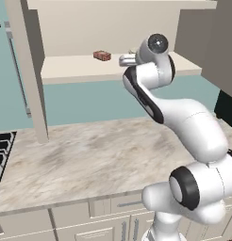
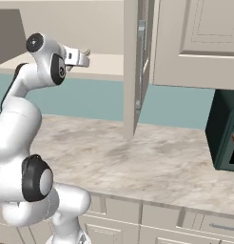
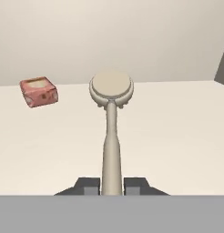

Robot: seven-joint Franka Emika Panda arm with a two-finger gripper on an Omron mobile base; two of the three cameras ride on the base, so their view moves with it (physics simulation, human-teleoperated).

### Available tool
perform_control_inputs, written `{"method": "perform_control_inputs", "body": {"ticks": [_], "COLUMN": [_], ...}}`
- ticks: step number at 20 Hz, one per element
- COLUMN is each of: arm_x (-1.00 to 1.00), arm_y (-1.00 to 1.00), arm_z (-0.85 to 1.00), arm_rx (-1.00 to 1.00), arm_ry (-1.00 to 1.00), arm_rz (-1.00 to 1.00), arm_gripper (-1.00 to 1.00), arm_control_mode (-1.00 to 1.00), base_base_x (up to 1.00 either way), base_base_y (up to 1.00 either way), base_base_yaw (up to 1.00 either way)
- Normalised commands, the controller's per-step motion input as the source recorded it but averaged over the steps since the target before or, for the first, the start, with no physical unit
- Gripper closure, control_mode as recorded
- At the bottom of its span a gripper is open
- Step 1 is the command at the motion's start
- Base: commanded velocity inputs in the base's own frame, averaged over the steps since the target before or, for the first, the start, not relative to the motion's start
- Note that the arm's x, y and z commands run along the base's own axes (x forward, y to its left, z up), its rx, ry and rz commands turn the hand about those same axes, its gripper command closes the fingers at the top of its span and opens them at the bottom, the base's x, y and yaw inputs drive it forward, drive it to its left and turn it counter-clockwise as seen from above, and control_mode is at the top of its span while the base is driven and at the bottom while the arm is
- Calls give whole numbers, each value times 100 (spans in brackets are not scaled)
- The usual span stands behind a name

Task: Locate and retrieve the bar soap and dish brush from the cabinet. Place them next to the sink.

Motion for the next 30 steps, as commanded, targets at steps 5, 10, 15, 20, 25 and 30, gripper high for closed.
{"method": "perform_control_inputs", "body": {"ticks": [5,10,15,20,25,30], "arm_x": [-100,-100,-100,-100,-95,-86], "arm_y": [-27,-26,-14,0,0,0], "arm_z": [2,4,2,-4,-5,-2], "arm_rx": [1,0,0,0,0,0], "arm_ry": [-1,-2,-1,0,0,0], "arm_rz": [0,0,1,6,6,5], "arm_gripper": [100,100,100,100,100,100], "arm_control_mode": [-100,-100,-100,-100,-100,-100], "base_base_x": [0,0,0,0,0,0], "base_base_y": [0,0,0,0,0,0], "base_base_yaw": [0,0,0,0,0,0]}}
